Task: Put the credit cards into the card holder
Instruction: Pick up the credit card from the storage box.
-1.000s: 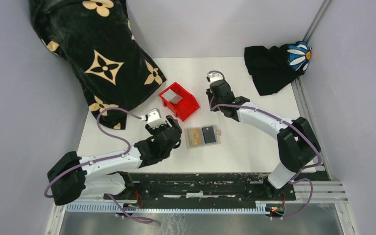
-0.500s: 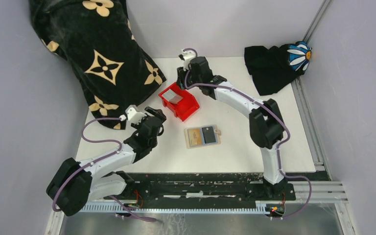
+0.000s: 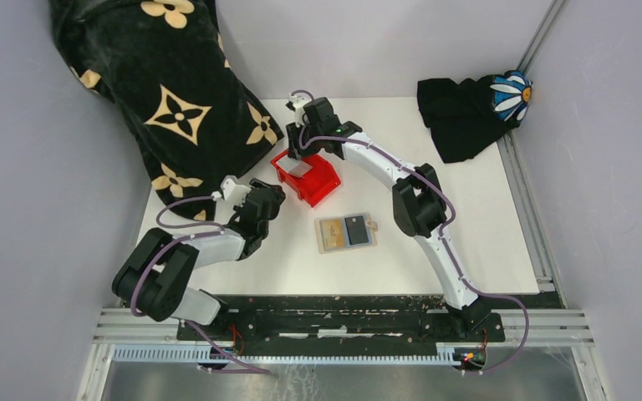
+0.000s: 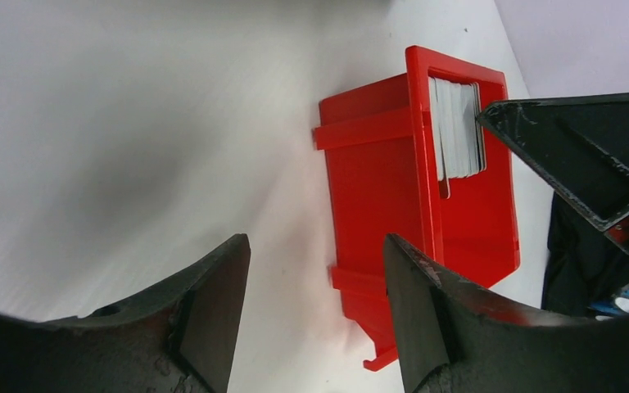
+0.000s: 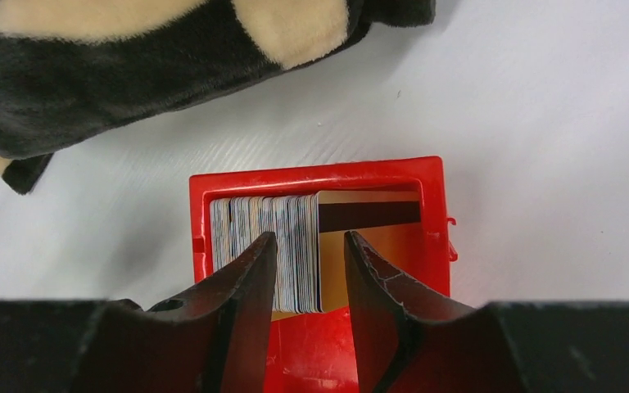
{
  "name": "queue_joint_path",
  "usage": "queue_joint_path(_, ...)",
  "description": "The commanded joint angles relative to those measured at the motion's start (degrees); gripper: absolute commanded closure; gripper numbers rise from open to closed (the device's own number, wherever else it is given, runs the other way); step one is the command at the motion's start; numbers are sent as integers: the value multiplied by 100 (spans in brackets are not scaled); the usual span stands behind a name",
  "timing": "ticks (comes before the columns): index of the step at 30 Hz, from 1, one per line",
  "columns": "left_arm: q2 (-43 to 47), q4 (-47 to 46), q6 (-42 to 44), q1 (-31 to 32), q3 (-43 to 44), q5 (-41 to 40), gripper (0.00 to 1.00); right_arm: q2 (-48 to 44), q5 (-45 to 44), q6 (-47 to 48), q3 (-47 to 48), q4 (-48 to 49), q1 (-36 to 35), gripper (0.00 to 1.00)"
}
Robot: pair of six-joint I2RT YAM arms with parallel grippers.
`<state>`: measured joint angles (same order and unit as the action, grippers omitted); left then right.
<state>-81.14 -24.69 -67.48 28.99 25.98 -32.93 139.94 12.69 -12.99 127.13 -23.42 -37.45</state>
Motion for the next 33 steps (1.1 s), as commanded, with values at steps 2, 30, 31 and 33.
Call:
queue_joint_path(2,-328,-598,-321,-139,322,397,32,172,91,41,549,-284,-17,57)
queue_joint_path(30,-1368,-1020,24,-389,1017,682,32,507,574,-517,285,-475,159,51)
queue_joint_path(31,-1350,-1020,50,-394,1007,656,32,522,615,-524,278,-483,159,52)
queue_joint_path(33,-1326,-1016,111,-410,997,601,32,534,716,-548,257,-480,159,57)
